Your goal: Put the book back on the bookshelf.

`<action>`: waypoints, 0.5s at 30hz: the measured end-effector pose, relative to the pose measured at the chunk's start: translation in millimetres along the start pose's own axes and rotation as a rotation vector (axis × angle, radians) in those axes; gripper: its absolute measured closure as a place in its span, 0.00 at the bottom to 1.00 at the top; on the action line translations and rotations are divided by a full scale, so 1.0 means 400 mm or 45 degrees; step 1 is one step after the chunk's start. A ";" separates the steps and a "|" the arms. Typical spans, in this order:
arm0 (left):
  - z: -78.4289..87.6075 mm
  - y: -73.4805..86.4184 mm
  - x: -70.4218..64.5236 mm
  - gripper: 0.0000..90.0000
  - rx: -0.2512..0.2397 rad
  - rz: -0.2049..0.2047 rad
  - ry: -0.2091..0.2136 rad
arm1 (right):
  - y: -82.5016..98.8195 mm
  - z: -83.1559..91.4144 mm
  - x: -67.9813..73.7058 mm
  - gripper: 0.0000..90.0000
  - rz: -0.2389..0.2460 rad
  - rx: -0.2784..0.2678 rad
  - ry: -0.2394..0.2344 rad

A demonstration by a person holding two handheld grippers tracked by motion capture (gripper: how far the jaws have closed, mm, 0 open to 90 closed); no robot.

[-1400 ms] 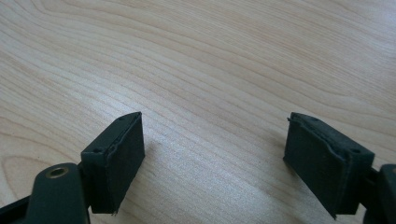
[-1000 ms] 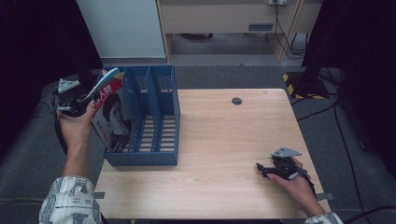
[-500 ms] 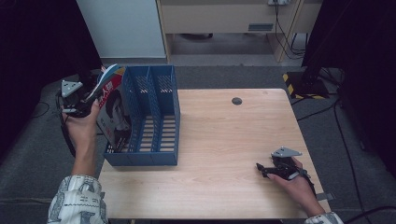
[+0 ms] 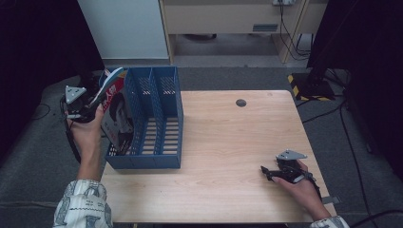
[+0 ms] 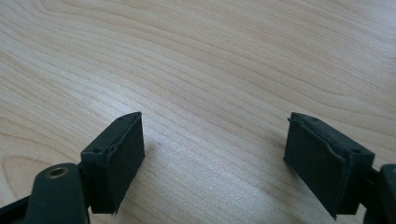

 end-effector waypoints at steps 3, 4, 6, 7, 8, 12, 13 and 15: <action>0.001 0.001 0.002 0.96 -0.003 0.001 0.000 | 0.000 0.000 0.000 0.22 0.000 0.000 0.000; 0.001 0.002 0.002 0.96 -0.004 0.003 0.001 | 0.000 0.000 0.000 0.22 0.000 0.000 0.000; 0.001 0.002 0.002 0.96 -0.003 0.005 0.002 | 0.000 0.000 0.000 0.22 0.000 0.000 0.000; 0.001 0.002 0.001 0.96 -0.003 0.004 0.003 | 0.000 0.000 0.000 0.22 0.000 0.000 0.000; 0.001 0.002 0.000 0.96 -0.003 0.002 0.005 | 0.000 0.000 0.000 0.22 0.000 0.000 0.000; 0.001 0.001 -0.003 0.96 -0.003 -0.006 0.009 | 0.000 0.000 0.000 0.22 -0.001 0.000 0.001; 0.001 0.001 -0.002 0.96 -0.003 -0.007 0.010 | 0.000 0.000 0.000 0.22 0.000 0.000 0.001; 0.001 0.001 0.000 0.96 -0.001 -0.005 0.006 | 0.000 0.000 0.001 0.22 -0.002 0.000 0.001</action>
Point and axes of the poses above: each handheld gripper's, and its own axes: z roughly backward along the jaws, y roughly out of its underside, x roughly to its left, the point moved 2 cm from there along -z, roughly forward along the jaws, and after that the axes turned 15 degrees about -y, right-handed, at the moved point
